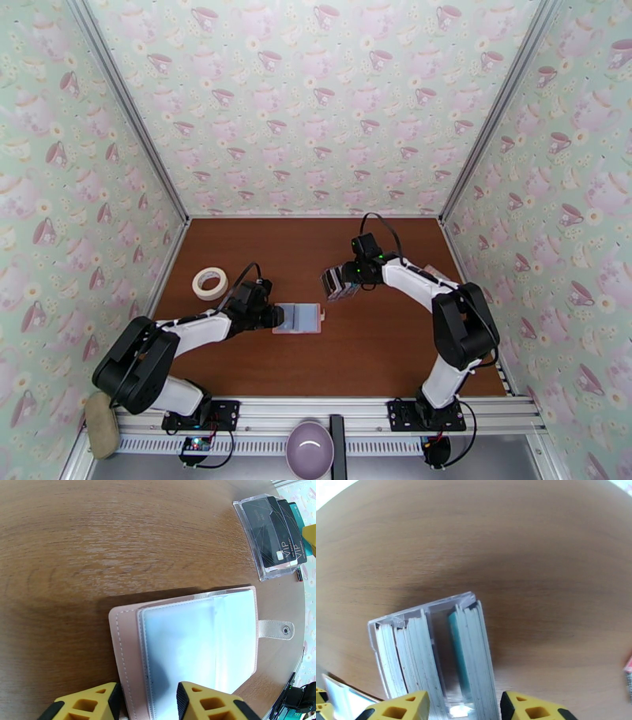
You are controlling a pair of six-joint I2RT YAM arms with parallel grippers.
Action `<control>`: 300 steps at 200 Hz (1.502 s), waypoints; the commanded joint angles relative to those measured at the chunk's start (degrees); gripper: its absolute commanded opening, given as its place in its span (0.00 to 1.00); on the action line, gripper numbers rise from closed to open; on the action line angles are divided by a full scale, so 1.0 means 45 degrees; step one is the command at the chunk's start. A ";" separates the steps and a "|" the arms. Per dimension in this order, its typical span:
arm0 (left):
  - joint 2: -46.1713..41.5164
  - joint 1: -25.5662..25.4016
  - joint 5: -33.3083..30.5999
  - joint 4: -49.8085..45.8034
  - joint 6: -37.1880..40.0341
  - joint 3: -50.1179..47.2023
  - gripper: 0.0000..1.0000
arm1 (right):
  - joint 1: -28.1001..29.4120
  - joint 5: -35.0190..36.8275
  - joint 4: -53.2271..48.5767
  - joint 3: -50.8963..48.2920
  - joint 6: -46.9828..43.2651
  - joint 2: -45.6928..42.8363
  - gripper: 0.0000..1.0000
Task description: Put the credit cards into the card holder
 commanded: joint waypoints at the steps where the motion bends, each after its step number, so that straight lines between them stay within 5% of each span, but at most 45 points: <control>1: 0.0425 0.0097 -0.0181 0.0057 -0.0091 0.0018 0.44 | -0.0277 -0.0834 0.0594 -0.0546 0.0769 -0.0111 0.53; 159: 0.0447 0.0202 0.0009 0.0137 -0.0140 -0.0017 0.44 | -0.0267 -0.3287 0.2294 -0.2264 0.2232 -0.1206 0.54; 265: 0.0659 0.0240 0.0073 0.0195 -0.0169 0.0018 0.44 | 0.0107 -0.3528 0.2363 -0.2670 0.2485 -0.1870 0.54; 300: 0.0667 0.0250 0.0113 0.0205 -0.0169 0.0031 0.44 | 0.0108 -0.2174 0.1677 -0.2355 0.2008 -0.1839 0.54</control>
